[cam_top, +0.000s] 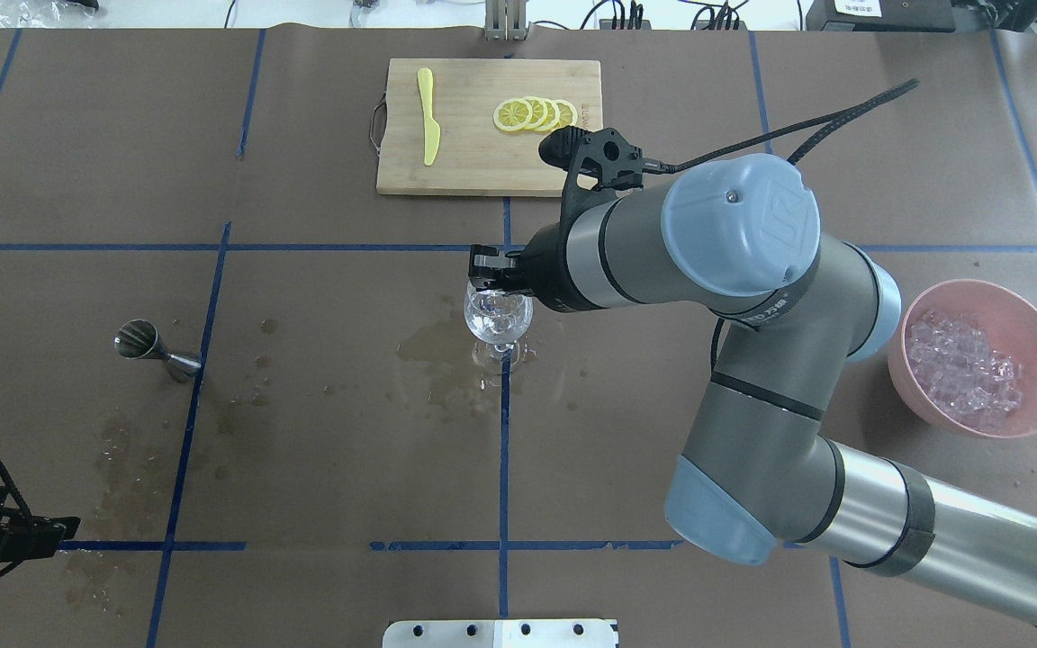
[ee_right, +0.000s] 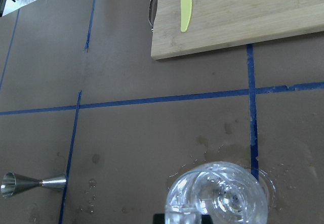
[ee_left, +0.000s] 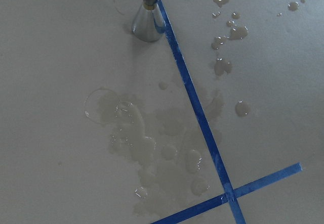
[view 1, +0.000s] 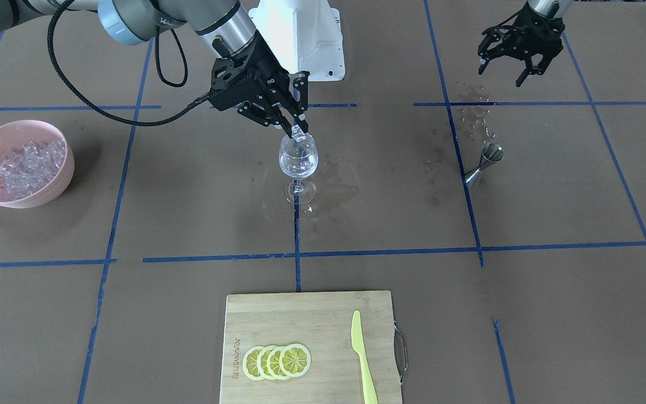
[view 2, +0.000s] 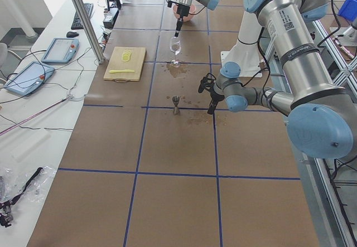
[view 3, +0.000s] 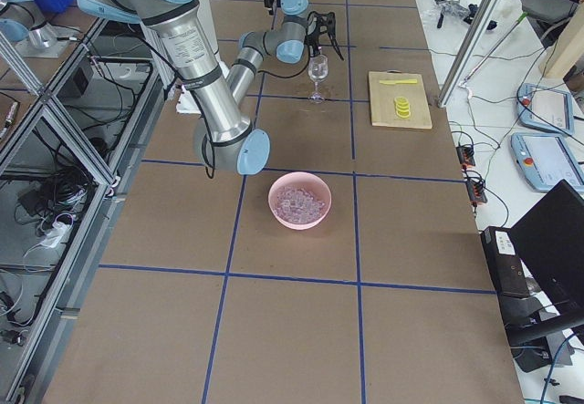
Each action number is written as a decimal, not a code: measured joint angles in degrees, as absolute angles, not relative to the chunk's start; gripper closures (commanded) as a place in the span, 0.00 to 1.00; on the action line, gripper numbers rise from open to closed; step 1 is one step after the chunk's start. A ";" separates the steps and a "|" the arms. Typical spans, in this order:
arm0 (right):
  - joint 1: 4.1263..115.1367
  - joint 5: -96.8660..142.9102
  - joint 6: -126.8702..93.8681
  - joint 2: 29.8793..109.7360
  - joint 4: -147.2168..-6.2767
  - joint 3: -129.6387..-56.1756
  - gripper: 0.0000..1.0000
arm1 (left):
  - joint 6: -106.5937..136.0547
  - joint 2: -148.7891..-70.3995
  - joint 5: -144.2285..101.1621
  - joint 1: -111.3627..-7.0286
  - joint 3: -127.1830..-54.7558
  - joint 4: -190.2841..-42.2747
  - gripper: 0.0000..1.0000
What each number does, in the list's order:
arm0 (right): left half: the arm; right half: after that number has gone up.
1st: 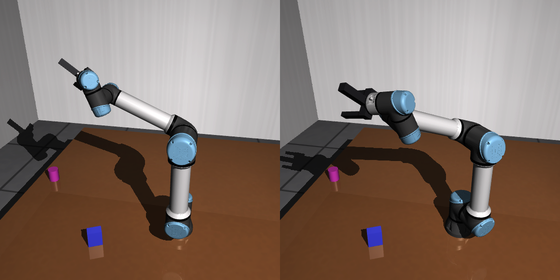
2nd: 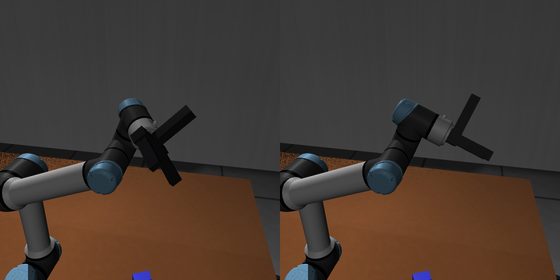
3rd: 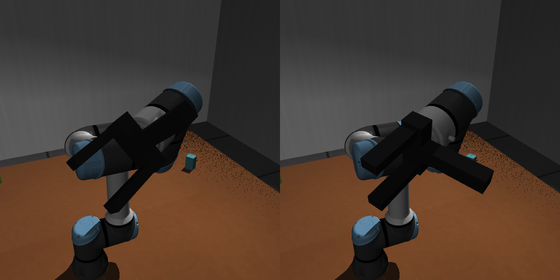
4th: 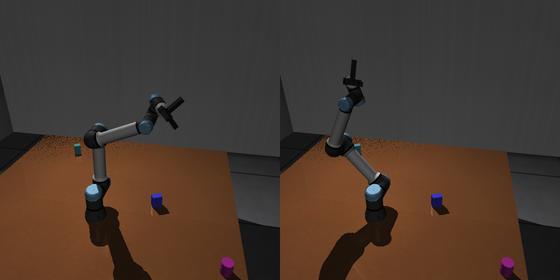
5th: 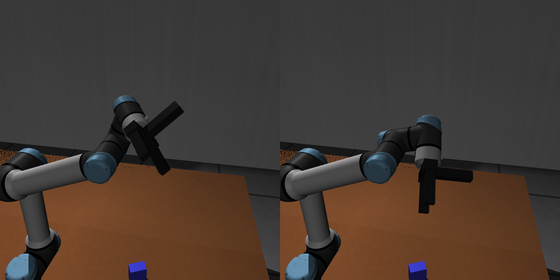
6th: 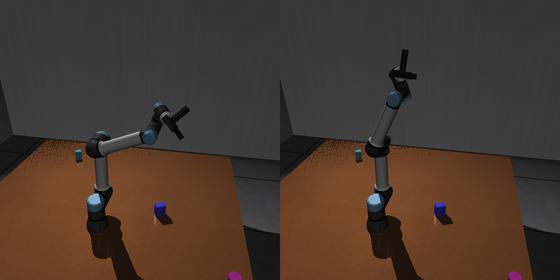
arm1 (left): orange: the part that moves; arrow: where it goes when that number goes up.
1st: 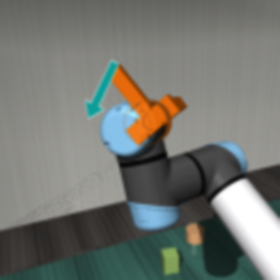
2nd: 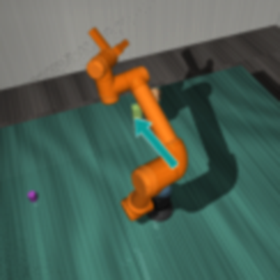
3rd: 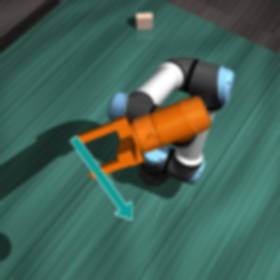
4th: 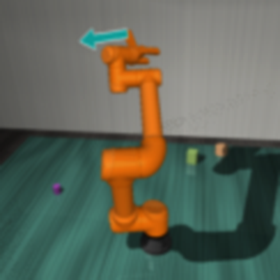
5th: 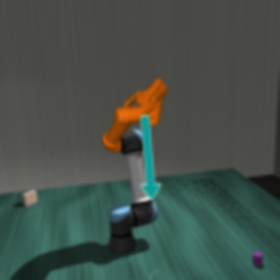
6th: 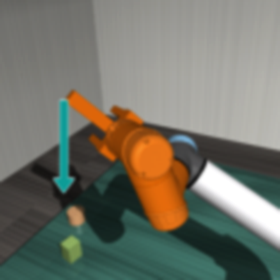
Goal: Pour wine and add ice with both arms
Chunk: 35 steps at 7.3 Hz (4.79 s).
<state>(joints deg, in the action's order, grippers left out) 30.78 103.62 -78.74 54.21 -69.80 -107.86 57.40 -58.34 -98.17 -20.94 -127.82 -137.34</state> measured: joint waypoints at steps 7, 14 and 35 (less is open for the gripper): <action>31.09 103.21 -78.84 54.19 -70.99 -109.06 0.00 | 55.39 -59.81 -106.60 -24.76 -135.13 -124.81 0.00; 35.65 104.97 -77.37 59.17 -83.12 -118.79 0.00 | 27.45 -86.94 -113.18 -51.40 -134.83 -87.74 0.00; 91.88 139.00 8.72 90.40 -88.56 -90.99 0.00 | -5.54 -86.09 -131.71 -91.72 -97.74 -88.36 0.00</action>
<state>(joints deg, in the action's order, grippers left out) 91.88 139.00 8.72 90.40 -88.56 -90.99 -5.54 -86.09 -131.71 -91.72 -97.74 -88.36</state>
